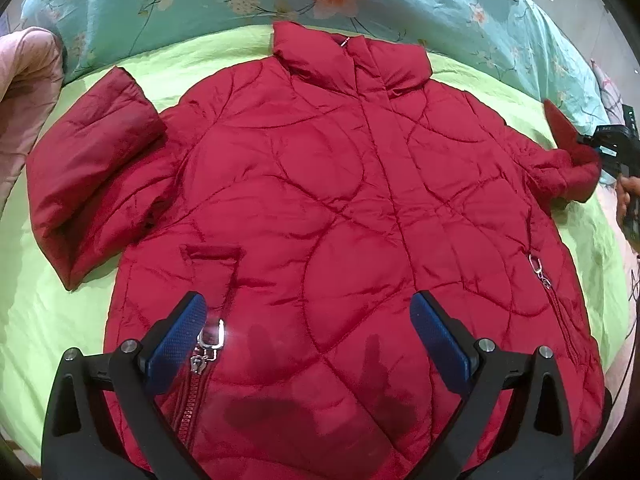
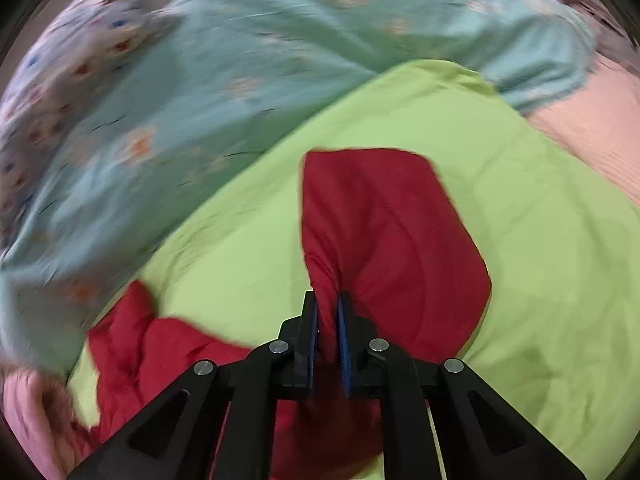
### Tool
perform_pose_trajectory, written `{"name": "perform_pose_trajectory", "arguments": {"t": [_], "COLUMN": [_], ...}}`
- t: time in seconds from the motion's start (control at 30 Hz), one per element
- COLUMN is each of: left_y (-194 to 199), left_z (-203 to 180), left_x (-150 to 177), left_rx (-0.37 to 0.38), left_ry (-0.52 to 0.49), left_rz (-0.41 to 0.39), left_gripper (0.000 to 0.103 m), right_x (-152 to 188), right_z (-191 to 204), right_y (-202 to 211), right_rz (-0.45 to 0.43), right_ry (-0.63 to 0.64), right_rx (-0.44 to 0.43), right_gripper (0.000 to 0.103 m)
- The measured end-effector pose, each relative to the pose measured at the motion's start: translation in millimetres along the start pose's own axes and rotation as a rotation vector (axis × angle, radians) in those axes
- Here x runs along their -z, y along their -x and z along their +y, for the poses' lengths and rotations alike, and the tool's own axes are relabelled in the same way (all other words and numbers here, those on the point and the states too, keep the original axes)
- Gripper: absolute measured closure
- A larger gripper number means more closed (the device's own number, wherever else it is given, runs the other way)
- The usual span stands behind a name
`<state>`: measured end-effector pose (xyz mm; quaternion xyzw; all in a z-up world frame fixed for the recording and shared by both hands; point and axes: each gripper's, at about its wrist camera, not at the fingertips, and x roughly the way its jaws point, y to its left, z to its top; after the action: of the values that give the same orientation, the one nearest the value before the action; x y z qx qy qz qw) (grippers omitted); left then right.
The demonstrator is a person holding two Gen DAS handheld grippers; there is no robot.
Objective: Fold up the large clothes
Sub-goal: 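Fold the held sleeve across the jacket body with the right gripper, then release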
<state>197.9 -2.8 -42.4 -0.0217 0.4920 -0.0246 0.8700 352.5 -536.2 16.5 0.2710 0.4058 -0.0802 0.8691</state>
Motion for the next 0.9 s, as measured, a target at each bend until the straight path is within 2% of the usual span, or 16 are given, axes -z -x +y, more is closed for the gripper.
{"name": "perform_pose_trajectory", "arguments": {"t": [0.2,0.4,0.53,0.63,0.73,0.9], "left_y": [-3,-7,-7,-6,-5,-14], "left_z": [10,25,37,51,69,87], "left_x": [2,6,8,8,8,-3], "left_rx": [0.027,0.067,0.102,0.122,0.15,0.214], "left_ry": [0.034,0.084,0.122,0.162,0.214,0.276], "left_rz": [0.008,0.017,0.019,0.012,0.002,-0.004], "left_gripper": [0.001,0.001,0.001,0.001,0.001,0.001], "right_x": [42,87,125,159,190,238], "right_z": [75,152,211,246,261,271], "right_y": [10,8,11,12,5,-17], "right_rz": [0.046,0.099,0.146,0.191,0.252,0.361], "right_ry": [0.179,0.293,0.373,0.465,0.535,0.623], "right_rx": [-0.161,-0.31,-0.456,-0.526,-0.544,-0.49], "right_gripper": [0.096,0.096,0.096,0.096,0.096,0.096]}}
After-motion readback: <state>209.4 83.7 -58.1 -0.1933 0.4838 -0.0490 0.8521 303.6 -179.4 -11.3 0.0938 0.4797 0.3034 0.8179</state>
